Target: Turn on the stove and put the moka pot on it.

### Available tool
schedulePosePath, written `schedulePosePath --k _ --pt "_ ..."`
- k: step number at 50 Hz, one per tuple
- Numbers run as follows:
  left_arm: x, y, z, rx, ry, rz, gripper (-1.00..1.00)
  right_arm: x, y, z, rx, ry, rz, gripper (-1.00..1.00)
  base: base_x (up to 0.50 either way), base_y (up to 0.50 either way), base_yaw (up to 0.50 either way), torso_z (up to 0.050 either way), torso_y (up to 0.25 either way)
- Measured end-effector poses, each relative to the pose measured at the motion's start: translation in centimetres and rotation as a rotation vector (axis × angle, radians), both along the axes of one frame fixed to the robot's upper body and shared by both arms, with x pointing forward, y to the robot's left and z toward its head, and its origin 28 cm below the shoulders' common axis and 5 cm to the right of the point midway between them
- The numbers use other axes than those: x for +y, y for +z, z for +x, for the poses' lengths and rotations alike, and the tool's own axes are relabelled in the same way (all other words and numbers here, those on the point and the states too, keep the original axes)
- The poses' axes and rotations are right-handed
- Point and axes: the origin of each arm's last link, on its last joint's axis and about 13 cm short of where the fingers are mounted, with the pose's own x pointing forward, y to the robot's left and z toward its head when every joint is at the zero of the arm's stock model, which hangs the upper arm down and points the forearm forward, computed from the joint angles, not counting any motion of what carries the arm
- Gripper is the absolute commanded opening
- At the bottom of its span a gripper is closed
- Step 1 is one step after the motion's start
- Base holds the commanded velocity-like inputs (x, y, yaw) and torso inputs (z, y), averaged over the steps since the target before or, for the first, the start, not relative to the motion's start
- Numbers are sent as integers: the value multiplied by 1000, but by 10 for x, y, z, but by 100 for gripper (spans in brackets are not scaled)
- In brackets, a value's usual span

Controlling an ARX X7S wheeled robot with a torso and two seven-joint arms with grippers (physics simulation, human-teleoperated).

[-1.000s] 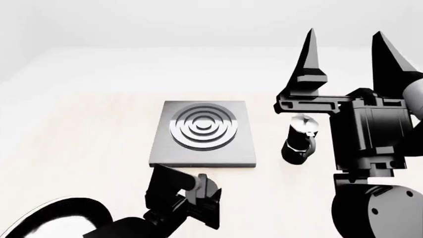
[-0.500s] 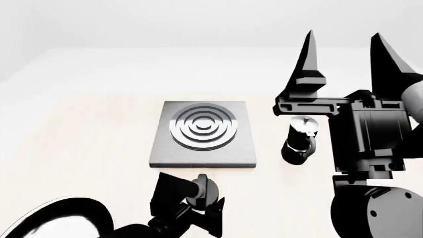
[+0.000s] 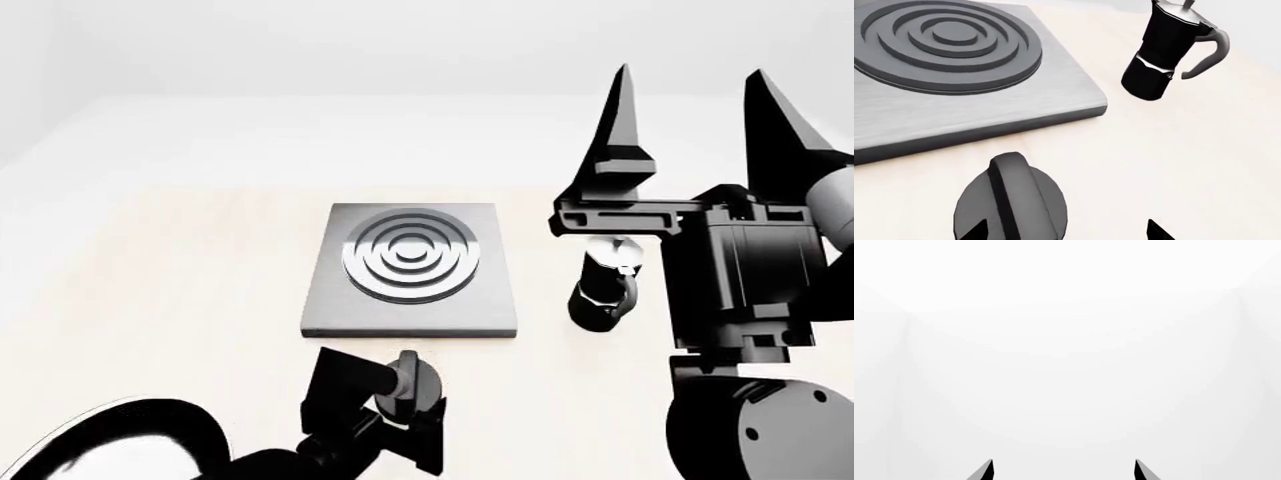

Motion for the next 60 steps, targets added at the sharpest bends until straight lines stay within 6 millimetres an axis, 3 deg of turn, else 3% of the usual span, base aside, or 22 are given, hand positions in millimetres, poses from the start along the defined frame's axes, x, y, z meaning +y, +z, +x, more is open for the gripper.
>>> schedulePosePath --k 60 --pt "-6 -18 7 49 -12 -3 100 1 -3 -1 3 9 -3 100 0 0 0 0 0"
